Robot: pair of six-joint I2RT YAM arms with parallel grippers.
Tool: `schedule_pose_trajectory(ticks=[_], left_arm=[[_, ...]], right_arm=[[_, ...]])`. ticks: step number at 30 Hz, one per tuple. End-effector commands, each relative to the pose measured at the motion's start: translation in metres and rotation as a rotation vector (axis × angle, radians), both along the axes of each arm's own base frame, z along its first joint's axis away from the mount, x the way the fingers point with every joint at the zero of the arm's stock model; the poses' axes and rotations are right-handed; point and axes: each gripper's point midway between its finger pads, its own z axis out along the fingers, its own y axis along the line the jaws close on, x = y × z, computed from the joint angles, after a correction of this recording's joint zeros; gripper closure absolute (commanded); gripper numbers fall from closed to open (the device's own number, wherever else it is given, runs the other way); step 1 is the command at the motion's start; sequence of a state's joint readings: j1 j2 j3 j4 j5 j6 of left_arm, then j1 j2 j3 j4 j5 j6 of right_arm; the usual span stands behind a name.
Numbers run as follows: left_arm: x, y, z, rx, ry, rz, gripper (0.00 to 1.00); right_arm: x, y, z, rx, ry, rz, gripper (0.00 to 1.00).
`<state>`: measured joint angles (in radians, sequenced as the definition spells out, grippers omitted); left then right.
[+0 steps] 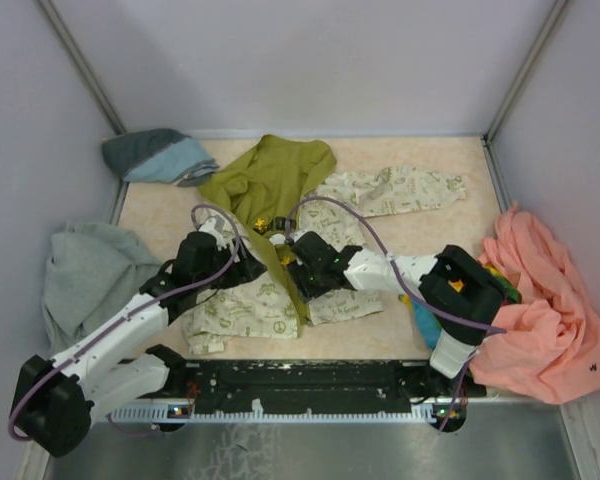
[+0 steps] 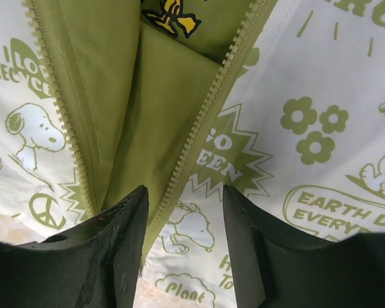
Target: Zip up the jacket
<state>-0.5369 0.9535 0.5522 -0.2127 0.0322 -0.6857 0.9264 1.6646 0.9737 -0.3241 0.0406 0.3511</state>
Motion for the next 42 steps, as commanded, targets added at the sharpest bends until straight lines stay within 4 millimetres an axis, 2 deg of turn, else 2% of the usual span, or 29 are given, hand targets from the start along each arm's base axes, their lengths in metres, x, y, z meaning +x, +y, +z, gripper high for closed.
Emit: schedule_pose_trajectory(ticks=[1, 5, 7, 12, 18, 25, 26, 30, 31, 34, 36, 40, 42], left_arm=[[-0.004, -0.025, 0.009, -0.117, -0.017, -0.096, 0.24], [-0.005, -0.031, 0.009, -0.127, -0.009, -0.123, 0.24], [-0.006, -0.034, 0.008, -0.135, 0.000, -0.136, 0.24], [-0.009, -0.040, 0.008, -0.167, -0.004, -0.162, 0.24], [-0.010, -0.047, 0.013, -0.190, -0.021, -0.188, 0.24], [-0.014, -0.054, 0.015, -0.207, -0.024, -0.221, 0.24], [-0.015, -0.055, 0.014, -0.210, -0.022, -0.228, 0.24], [-0.019, -0.060, 0.014, -0.225, -0.026, -0.255, 0.25], [-0.019, -0.061, 0.014, -0.225, -0.025, -0.251, 0.25], [-0.018, -0.058, 0.012, -0.219, -0.020, -0.231, 0.25], [-0.017, -0.054, 0.011, -0.208, -0.023, -0.207, 0.25], [-0.017, -0.051, 0.011, -0.203, -0.029, -0.194, 0.25], [-0.018, -0.050, 0.009, -0.203, -0.023, -0.195, 0.25]], right_arm=[[0.015, 0.019, 0.008, 0.022, -0.063, -0.018, 0.49], [0.020, 0.006, -0.011, -0.066, -0.076, -0.062, 0.50], [0.020, 0.004, -0.013, -0.084, -0.083, -0.067, 0.51], [0.020, 0.006, 0.003, -0.040, -0.118, -0.072, 0.59], [0.028, 0.001, 0.032, -0.001, -0.194, -0.110, 0.79], [0.032, -0.007, 0.030, -0.026, -0.217, -0.139, 1.00], [0.031, -0.007, 0.030, -0.022, -0.215, -0.140, 1.00], [0.031, -0.003, 0.033, -0.004, -0.211, -0.131, 1.00], [0.030, 0.000, 0.034, 0.001, -0.205, -0.121, 0.97], [0.024, 0.010, 0.037, 0.039, -0.173, -0.084, 0.71], [0.019, 0.017, 0.036, 0.064, -0.156, -0.065, 0.64], [0.016, 0.024, 0.030, 0.056, -0.144, -0.050, 0.59], [0.017, 0.025, 0.017, 0.026, -0.129, -0.050, 0.59]])
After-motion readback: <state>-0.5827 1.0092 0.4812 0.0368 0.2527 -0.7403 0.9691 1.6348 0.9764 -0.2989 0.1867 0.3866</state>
